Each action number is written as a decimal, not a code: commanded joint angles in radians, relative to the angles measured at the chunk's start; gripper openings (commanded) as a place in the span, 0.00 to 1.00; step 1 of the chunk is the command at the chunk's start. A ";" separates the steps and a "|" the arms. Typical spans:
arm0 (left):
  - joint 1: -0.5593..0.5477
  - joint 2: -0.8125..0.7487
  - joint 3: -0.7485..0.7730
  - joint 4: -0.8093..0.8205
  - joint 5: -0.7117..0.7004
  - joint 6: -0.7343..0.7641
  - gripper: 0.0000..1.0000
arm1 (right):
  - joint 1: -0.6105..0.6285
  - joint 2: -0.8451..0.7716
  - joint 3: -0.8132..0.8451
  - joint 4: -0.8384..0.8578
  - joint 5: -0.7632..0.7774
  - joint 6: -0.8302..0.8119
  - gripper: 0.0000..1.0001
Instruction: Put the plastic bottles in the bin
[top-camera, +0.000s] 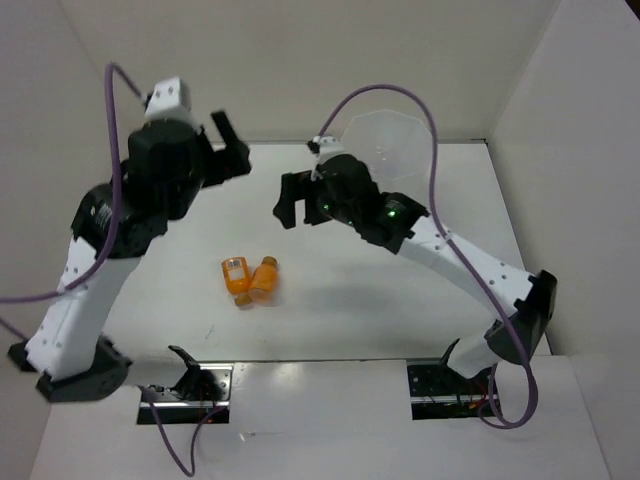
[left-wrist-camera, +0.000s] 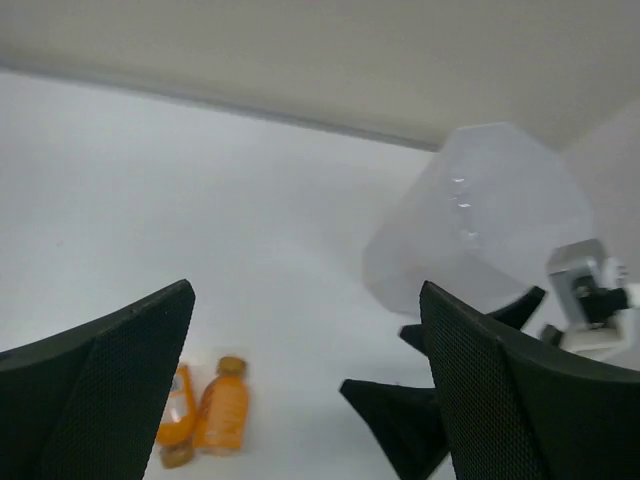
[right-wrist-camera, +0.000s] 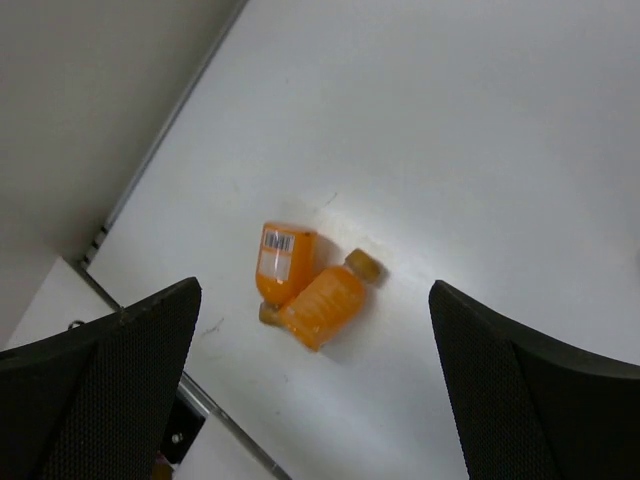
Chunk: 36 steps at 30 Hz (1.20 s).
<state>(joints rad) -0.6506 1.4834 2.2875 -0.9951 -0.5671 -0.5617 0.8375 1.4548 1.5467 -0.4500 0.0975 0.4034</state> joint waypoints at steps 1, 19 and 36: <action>0.089 -0.266 -0.622 0.164 -0.042 -0.182 1.00 | 0.089 0.052 -0.011 -0.052 0.063 0.073 1.00; 0.111 -0.888 -1.369 0.018 0.153 -0.627 1.00 | 0.226 0.591 0.091 -0.022 0.174 0.362 1.00; 0.111 -0.729 -1.481 0.125 0.176 -0.690 1.00 | 0.235 0.647 0.023 0.019 0.206 0.423 0.56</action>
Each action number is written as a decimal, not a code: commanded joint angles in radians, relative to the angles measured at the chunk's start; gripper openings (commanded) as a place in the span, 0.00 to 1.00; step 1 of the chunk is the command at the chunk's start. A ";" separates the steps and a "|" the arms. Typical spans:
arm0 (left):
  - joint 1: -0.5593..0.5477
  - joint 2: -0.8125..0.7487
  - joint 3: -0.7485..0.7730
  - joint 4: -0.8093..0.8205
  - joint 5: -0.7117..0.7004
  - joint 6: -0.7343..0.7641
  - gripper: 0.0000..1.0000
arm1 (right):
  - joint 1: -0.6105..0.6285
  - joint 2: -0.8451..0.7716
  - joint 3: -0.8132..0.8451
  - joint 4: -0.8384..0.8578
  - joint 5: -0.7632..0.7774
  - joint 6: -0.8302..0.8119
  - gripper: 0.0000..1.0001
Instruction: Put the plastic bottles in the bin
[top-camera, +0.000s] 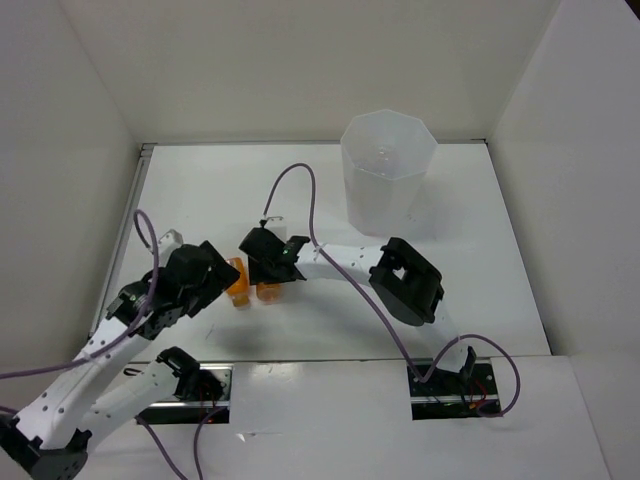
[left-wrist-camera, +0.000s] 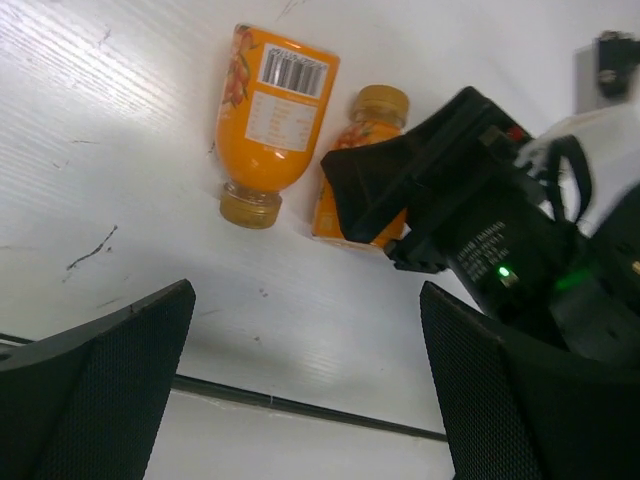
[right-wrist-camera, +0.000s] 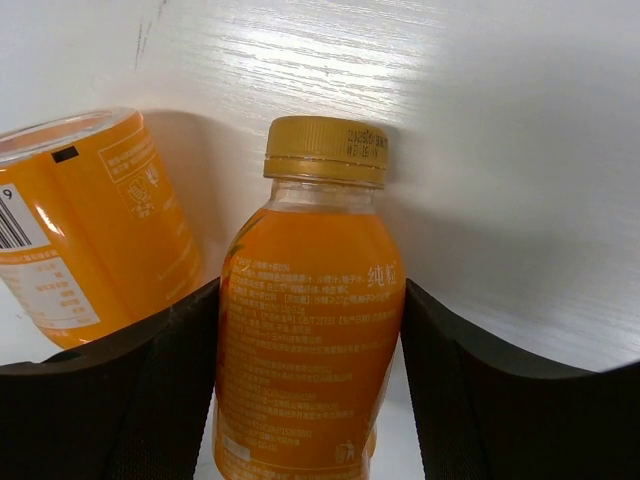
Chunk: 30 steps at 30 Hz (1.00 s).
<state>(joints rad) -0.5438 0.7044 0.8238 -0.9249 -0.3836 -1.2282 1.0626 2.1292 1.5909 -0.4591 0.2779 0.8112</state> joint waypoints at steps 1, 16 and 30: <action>0.004 0.097 -0.017 0.055 -0.017 -0.024 1.00 | 0.010 -0.038 -0.022 0.028 0.026 0.016 0.50; 0.079 0.578 0.037 0.288 -0.098 0.078 1.00 | -0.128 -0.547 -0.020 -0.007 0.211 -0.171 0.39; 0.090 0.926 0.163 0.409 -0.057 0.197 1.00 | -0.550 -0.638 0.169 0.023 0.199 -0.355 0.39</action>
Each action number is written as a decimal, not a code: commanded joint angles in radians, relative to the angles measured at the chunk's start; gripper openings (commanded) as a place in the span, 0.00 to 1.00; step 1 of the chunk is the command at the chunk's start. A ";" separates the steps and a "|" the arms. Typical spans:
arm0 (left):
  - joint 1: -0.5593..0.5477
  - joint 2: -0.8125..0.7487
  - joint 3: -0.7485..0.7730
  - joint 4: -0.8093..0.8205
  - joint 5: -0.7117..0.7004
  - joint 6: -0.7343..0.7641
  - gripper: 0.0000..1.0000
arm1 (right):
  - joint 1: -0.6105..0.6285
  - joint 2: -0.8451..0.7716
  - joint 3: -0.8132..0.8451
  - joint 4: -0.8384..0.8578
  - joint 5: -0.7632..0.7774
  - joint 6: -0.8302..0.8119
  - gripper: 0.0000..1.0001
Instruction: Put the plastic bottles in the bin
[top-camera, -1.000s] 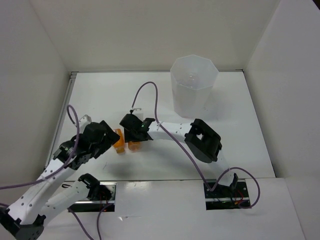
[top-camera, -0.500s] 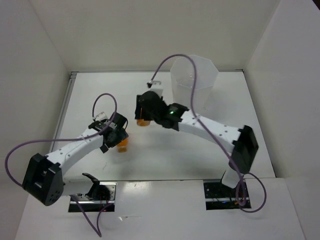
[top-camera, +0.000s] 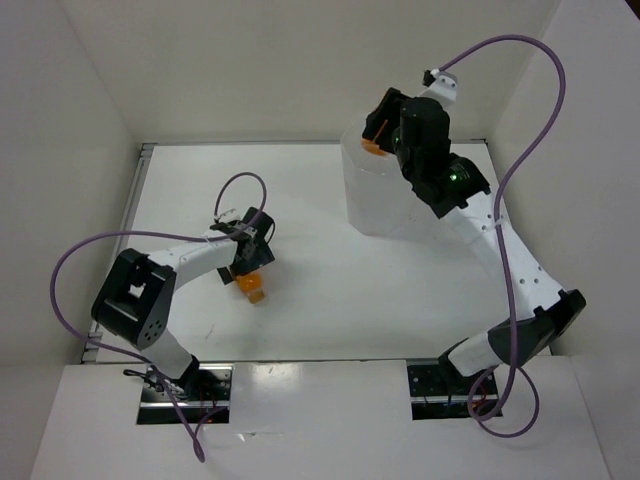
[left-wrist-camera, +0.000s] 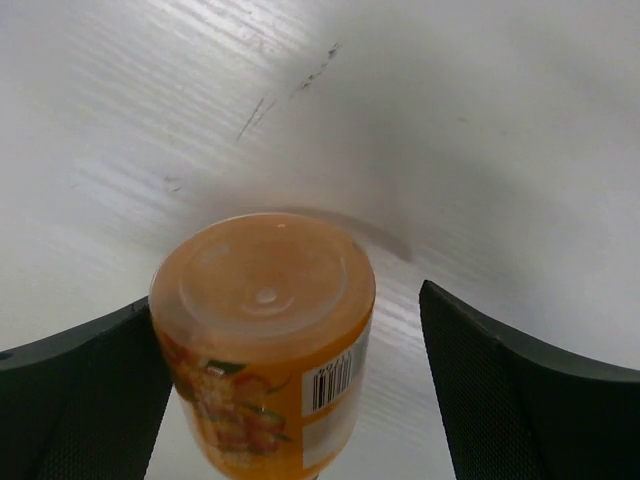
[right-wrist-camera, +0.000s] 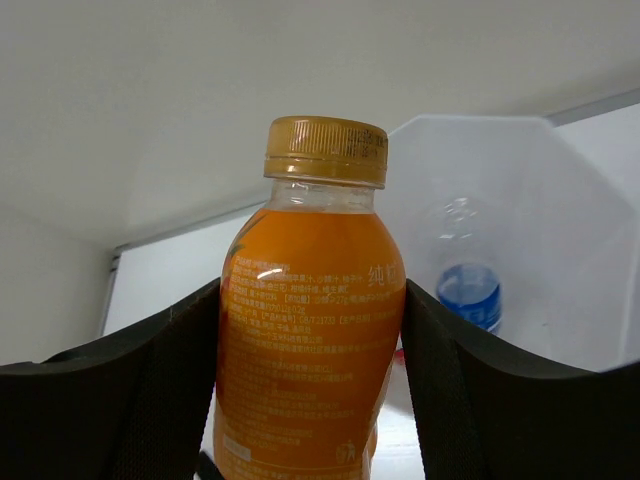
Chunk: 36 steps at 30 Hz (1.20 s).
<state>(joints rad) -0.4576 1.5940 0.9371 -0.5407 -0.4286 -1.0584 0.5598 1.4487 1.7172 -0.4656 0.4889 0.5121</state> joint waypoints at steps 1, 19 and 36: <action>0.004 0.047 0.060 0.025 -0.012 0.040 0.99 | -0.079 0.053 0.042 0.041 -0.012 -0.057 0.39; -0.006 -0.169 0.457 0.126 0.017 0.233 0.51 | -0.193 0.122 -0.005 0.081 -0.053 -0.044 1.00; -0.224 0.746 2.090 0.015 0.120 0.624 0.59 | -0.271 -0.442 -0.398 -0.081 -0.059 0.217 1.00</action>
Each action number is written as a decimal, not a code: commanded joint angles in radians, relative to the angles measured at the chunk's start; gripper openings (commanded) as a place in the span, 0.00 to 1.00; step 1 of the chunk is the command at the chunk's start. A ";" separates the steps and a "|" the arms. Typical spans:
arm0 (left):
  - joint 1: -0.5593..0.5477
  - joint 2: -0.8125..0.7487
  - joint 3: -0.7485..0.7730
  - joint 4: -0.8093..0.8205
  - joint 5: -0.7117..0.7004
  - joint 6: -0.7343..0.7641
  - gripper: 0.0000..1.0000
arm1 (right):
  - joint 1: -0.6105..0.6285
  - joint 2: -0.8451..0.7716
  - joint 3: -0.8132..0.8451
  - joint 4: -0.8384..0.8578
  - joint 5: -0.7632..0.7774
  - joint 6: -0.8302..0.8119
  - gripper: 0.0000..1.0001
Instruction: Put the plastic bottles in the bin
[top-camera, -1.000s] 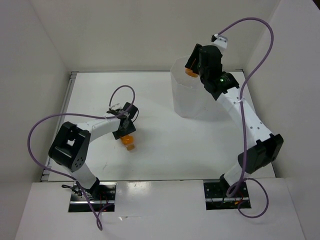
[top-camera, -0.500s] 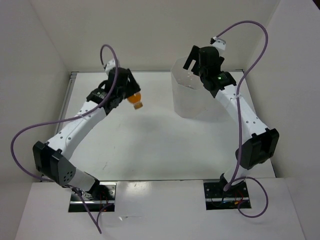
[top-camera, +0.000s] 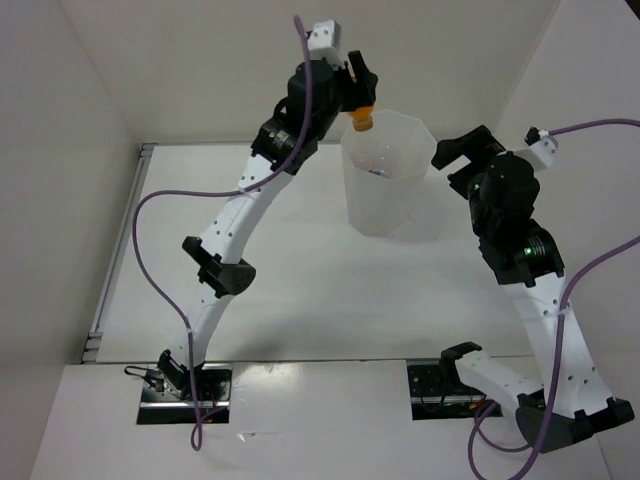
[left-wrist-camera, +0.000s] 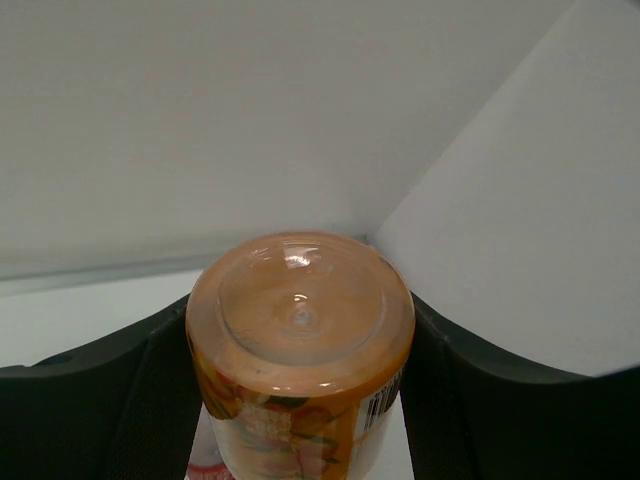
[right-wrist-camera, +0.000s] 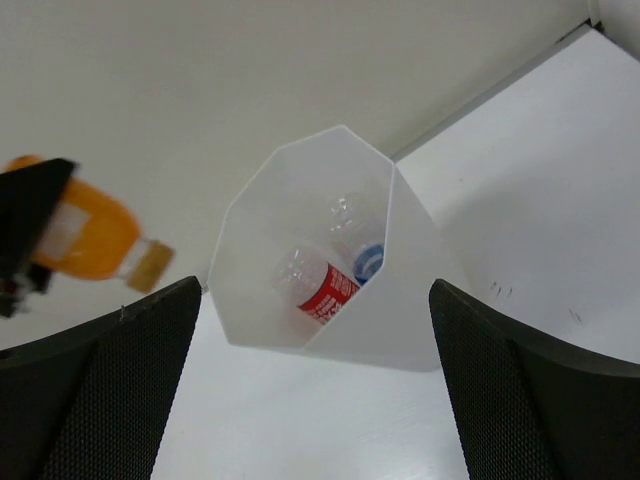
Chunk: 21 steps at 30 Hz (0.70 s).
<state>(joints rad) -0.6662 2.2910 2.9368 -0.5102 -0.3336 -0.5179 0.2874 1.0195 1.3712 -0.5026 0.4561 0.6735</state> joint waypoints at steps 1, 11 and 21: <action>-0.027 0.009 -0.070 0.042 0.043 0.084 0.61 | -0.008 -0.027 -0.078 -0.044 -0.037 0.055 1.00; -0.065 0.177 0.071 0.139 0.060 0.098 0.79 | -0.008 -0.067 -0.124 -0.054 -0.050 0.055 1.00; -0.075 0.006 0.192 -0.239 0.046 0.130 1.00 | -0.008 -0.056 -0.124 -0.114 -0.022 0.046 1.00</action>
<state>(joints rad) -0.7368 2.4454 3.0772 -0.5980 -0.2760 -0.4240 0.2832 0.9653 1.2423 -0.5900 0.4179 0.7170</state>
